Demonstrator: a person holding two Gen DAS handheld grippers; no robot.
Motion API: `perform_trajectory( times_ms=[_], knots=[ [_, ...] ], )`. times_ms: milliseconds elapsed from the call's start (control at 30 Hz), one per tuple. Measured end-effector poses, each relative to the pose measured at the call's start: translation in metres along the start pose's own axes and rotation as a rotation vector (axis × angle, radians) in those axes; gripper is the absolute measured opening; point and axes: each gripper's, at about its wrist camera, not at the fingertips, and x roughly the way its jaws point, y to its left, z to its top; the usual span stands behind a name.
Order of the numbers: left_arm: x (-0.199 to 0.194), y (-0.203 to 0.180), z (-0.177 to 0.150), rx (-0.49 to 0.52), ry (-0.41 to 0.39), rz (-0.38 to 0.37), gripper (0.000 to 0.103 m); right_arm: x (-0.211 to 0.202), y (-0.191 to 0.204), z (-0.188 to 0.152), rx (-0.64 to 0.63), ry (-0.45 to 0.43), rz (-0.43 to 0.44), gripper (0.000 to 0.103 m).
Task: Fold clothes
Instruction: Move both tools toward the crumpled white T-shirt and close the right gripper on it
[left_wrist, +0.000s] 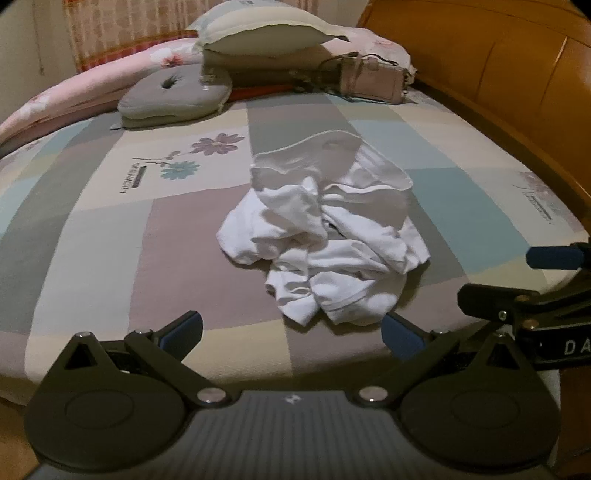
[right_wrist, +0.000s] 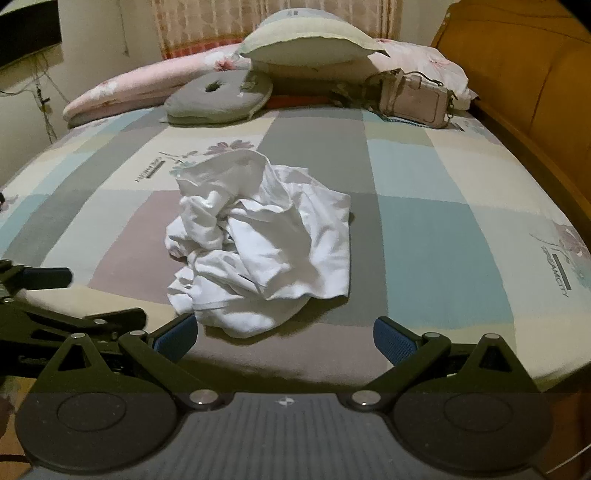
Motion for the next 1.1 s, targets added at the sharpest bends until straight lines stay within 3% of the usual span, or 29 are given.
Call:
perform_trajectory(
  times_ms=[167, 400, 733, 967, 1100],
  knots=[
    [0.001, 0.001, 0.002, 0.017, -0.013, -0.024, 0.102, -0.003, 0.002, -0.004, -0.028, -0.046, 0.036, 0.103],
    [0.001, 0.009, 0.011, 0.017, -0.062, -0.053, 0.102, 0.002, 0.008, -0.003, -0.074, -0.046, 0.056, 0.103],
    [0.026, 0.026, 0.016, -0.037, -0.027, -0.154, 0.102, 0.036, 0.014, 0.005, -0.108, 0.006, 0.106, 0.103],
    [0.036, 0.024, 0.028, 0.061, -0.117, -0.139, 0.102, 0.052, 0.006, 0.016, -0.164, -0.072, 0.158, 0.103],
    [0.042, 0.022, 0.028, 0.124, -0.131, -0.152, 0.102, 0.055, 0.000, 0.011, -0.191, -0.062, 0.185, 0.103]
  ],
)
